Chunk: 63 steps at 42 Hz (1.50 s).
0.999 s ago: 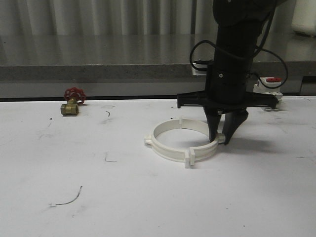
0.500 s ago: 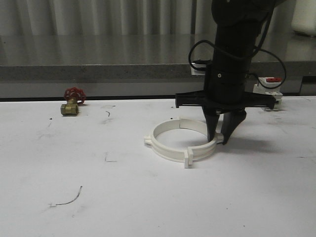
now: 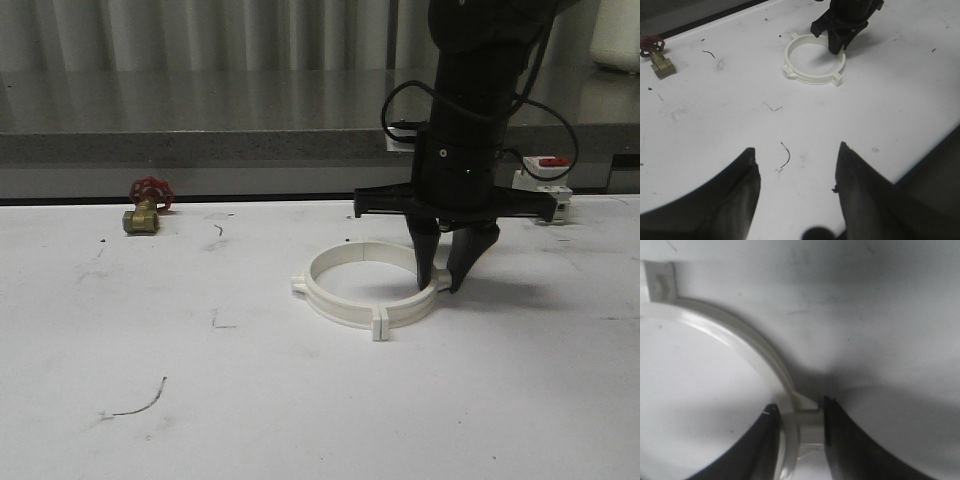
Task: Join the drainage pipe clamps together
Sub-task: 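Press the half-ring ends together with the right gripper to close the ring, then open the right gripper and lift it away from the ring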
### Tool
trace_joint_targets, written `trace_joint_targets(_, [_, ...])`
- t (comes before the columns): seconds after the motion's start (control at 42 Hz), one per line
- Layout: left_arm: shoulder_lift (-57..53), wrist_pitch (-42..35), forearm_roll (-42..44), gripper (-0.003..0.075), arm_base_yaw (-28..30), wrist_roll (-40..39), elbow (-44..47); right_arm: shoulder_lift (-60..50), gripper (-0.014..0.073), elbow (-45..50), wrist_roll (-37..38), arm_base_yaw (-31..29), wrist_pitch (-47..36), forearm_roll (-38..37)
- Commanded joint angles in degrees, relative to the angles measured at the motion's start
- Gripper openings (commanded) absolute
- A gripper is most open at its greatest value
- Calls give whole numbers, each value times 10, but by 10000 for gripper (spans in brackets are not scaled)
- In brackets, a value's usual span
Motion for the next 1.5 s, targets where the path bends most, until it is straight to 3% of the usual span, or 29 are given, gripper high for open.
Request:
trace_joint_targets(0.0, [1,-38,-6,345,1,-5,-16,-27,344,-13,-1,2,-18,0])
trace_joint_targets(0.357, [1,-38,-6,345,1,-5,-16,-90,363,-13,-8,-1,-7,-32])
trace_joint_targets(0.618, [1,-38,-6,345,1,-5,-16,-229,363,19,-205,-24,-3,-13])
trace_joint_targets(0.761, [1,-38,-6,345,1,-5,-16,-330,363,97,-269,-48,-55,0])
trace_joint_targets(0.951, [1,-38,-6,345,1,-5,-16,-501,363,254,-269,-70,-160,0])
trace_joint_targets(1.094, [1,-38,-6,345,1,-5,-16,-610,363,344,-269,-70,-189,0])
trace_joint_targets(1.284, [1,-38,-6,345,1,-5,-16,-736,363,441,-269,-70,-185,0])
trace_joint_targets(1.475, [1,-38,-6,345,1,-5,-16,-818,363,476,-269,-70,-116,0])
